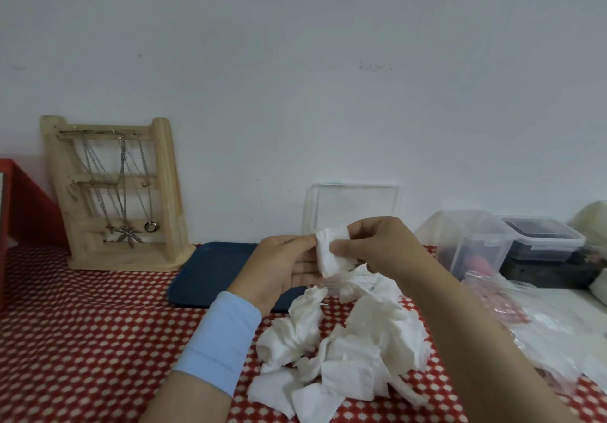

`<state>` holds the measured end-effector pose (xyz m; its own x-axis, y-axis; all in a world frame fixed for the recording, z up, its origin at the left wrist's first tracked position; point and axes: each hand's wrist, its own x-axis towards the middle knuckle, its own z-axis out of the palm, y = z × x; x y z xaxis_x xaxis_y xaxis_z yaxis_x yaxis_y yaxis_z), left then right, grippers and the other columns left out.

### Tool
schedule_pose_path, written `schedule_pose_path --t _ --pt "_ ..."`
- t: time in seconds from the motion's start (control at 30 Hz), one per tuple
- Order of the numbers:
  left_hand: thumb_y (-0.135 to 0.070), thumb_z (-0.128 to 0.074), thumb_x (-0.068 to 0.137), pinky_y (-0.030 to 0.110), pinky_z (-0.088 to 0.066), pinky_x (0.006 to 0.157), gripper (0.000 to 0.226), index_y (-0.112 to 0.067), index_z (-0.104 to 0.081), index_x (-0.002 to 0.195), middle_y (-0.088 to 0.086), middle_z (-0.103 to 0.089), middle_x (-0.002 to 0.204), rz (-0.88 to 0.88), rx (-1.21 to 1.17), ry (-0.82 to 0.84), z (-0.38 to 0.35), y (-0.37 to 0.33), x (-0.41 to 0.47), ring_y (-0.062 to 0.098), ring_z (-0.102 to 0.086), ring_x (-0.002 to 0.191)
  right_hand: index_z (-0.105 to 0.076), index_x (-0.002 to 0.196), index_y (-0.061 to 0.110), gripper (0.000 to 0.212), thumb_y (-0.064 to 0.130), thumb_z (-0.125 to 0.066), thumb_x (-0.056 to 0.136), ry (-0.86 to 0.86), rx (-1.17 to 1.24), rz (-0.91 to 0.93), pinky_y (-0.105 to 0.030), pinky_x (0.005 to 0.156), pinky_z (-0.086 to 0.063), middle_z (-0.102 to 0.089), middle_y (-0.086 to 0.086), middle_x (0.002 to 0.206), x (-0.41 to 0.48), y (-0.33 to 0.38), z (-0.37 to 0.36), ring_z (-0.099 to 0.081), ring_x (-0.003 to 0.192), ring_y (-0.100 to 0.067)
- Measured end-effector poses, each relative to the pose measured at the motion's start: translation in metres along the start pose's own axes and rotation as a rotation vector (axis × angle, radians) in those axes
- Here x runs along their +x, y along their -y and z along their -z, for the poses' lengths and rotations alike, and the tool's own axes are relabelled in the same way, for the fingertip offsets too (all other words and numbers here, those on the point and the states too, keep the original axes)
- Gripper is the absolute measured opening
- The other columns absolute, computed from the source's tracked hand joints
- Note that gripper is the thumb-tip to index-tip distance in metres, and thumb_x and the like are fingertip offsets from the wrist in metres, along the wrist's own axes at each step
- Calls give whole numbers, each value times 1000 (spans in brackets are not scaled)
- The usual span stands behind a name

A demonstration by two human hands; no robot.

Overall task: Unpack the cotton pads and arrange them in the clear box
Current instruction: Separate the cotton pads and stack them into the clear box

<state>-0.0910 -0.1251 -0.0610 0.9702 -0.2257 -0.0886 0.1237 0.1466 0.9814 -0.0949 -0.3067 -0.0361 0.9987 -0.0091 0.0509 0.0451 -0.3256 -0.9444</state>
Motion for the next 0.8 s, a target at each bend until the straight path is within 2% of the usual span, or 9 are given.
schedule_pose_path --t 0.1,0.17,0.23,0.33,0.43,0.57,0.63,0.73,0.8 --pt "-31 -72 91 45 -58 92 34 -4 -73 113 16 -78 105 -4 41 68 2 -3 -2 31 -76 100 -70 111 19 37 14 -86 78 16 1 2 -15 52 -46 -75 -1 93 1 -2 -2 -68 66 -4" --pt "-16 -78 86 45 -59 92 26 -7 -73 110 12 -79 105 -43 150 97 4 -2 -3 28 -76 100 -67 121 22 47 14 -86 78 84 39 -16 -21 61 -52 -74 -3 99 2 -3 0 -70 74 -9" --pt "1 -76 86 44 -62 89 24 -10 -72 106 11 -79 104 -46 184 74 5 0 -1 27 -76 98 -71 117 21 43 12 -86 78 113 59 -22 -27 69 -56 -72 -4 95 2 -4 2 -69 75 -12" --pt "7 -74 86 35 -64 77 26 -11 -72 104 11 -79 103 -35 190 48 8 0 1 24 -77 94 -75 102 20 26 14 -85 79 88 -27 20 -20 58 -51 -70 2 78 2 -2 6 -63 63 -8" --pt "6 -71 88 29 -63 72 26 -8 -70 110 10 -77 106 -33 166 -25 14 2 4 20 -76 93 -75 96 25 15 14 -77 85 159 -367 130 -10 59 -50 -71 11 75 0 -1 17 -63 63 -2" --pt "-8 -67 96 30 -62 74 10 -12 -73 103 8 -77 107 -11 95 -99 19 3 8 22 -74 100 -75 104 47 51 2 -63 85 505 -802 75 -16 81 -52 -66 36 91 -14 9 39 -64 87 7" --pt "-13 -67 97 30 -62 71 10 -10 -74 102 8 -79 102 -7 53 -114 18 3 9 21 -76 97 -71 106 57 58 4 -65 85 575 -897 26 -21 87 -51 -63 33 95 -18 11 44 -64 96 1" --pt "-14 -68 96 30 -62 72 11 -7 -74 104 10 -79 103 4 36 -106 17 4 9 22 -76 97 -72 103 57 45 18 -78 82 584 -902 10 -30 94 -53 -68 19 109 -16 7 39 -65 106 -15" --pt "-13 -68 96 30 -62 72 16 -5 -72 109 11 -78 106 16 20 -88 17 5 9 24 -76 99 -78 96 49 28 26 -81 81 550 -811 51 -25 95 -47 -70 22 115 -11 2 35 -63 108 -5"
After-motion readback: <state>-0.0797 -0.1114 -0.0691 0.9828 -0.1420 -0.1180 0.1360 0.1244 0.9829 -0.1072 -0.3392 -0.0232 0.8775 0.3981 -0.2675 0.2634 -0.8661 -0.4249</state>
